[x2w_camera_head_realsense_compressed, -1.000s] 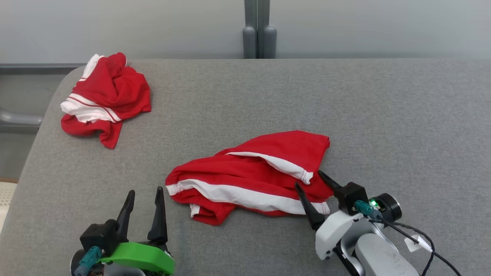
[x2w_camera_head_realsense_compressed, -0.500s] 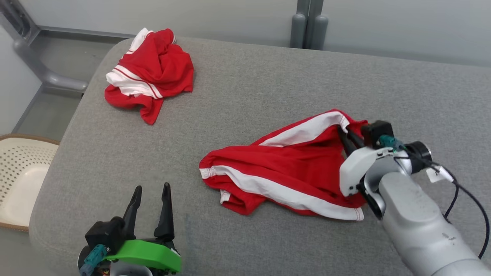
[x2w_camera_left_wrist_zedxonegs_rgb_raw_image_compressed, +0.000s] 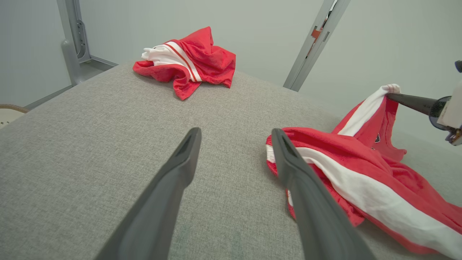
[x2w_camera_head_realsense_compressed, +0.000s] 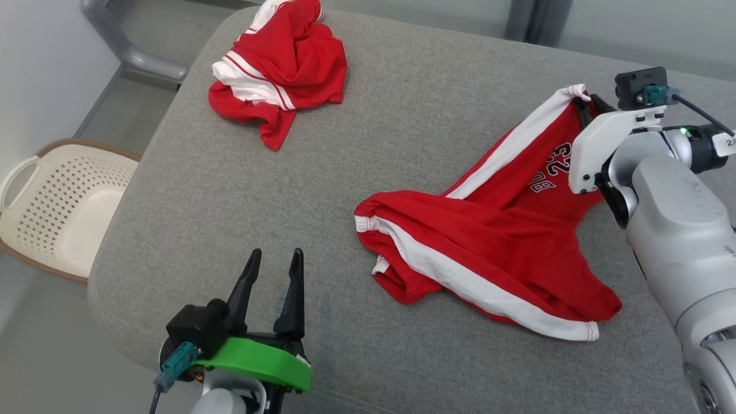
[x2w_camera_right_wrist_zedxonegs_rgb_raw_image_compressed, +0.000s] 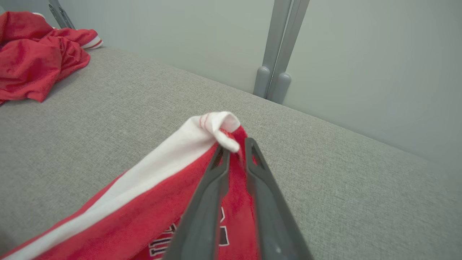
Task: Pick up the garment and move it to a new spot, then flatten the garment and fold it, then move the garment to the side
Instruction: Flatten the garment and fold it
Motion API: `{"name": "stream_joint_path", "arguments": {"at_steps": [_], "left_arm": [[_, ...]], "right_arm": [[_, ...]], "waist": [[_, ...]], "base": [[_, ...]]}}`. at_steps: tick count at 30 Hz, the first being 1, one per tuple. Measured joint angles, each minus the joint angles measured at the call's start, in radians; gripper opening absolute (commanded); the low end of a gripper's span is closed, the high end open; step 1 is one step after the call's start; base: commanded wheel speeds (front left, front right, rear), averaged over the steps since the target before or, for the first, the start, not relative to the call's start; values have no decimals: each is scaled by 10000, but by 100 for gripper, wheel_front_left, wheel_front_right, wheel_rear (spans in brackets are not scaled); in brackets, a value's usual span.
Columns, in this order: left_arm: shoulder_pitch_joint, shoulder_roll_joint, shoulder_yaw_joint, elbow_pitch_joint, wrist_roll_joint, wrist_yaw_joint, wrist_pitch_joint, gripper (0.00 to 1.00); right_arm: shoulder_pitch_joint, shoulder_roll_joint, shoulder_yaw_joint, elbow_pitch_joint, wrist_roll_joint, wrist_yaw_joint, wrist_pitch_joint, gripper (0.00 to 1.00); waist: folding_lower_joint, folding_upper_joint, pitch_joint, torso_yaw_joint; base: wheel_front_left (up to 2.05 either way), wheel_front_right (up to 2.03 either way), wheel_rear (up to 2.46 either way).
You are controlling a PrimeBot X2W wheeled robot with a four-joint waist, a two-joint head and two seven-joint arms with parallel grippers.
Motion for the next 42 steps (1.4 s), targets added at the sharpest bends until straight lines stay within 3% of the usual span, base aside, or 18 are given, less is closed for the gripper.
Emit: {"name": "stream_joint_path", "arguments": {"at_steps": [7, 16, 18, 24, 31, 37, 42], "left_arm": [[-103, -2, -174, -150, -128, 209, 0, 100], [-203, -12, 255, -322, 244, 192, -2, 100], [-208, -13, 353, -322, 328, 161, -2, 100], [-111, -17, 593, -209, 453, 132, 0, 100], [358, -21, 807, 4, 652, 119, -2, 100], [1014, -19, 1145, 115, 871, 115, -2, 100], [1496, -19, 1482, 75, 999, 123, -2, 100]], "right_arm": [[-476, 309, -25, 552, -297, 2, -462, 100], [-141, 313, 272, -146, 332, 2, -1630, 100], [296, 268, 314, -631, 579, 2, -1670, 100], [2683, 96, -148, -3797, 1237, 0, -1707, 100], [6030, 362, -1164, -7010, 955, 0, -1707, 100], [8335, 1076, -1430, -8784, 585, 0, -1707, 100], [9401, 1373, -1358, -9363, 554, 0, -1708, 100]], "waist": [[1, 0, 458, 252], [2, 0, 431, -521], [2, 0, 350, -789], [2, 0, -25, -1653], [1, 0, -717, -2362], [1, 0, -1417, -2735], [0, 0, -1885, -3021]], "base": [[0, 0, 0], [0, 0, 0], [0, 0, 0], [0, 0, 0], [0, 0, 0], [0, 0, 0], [0, 0, 0]]}}
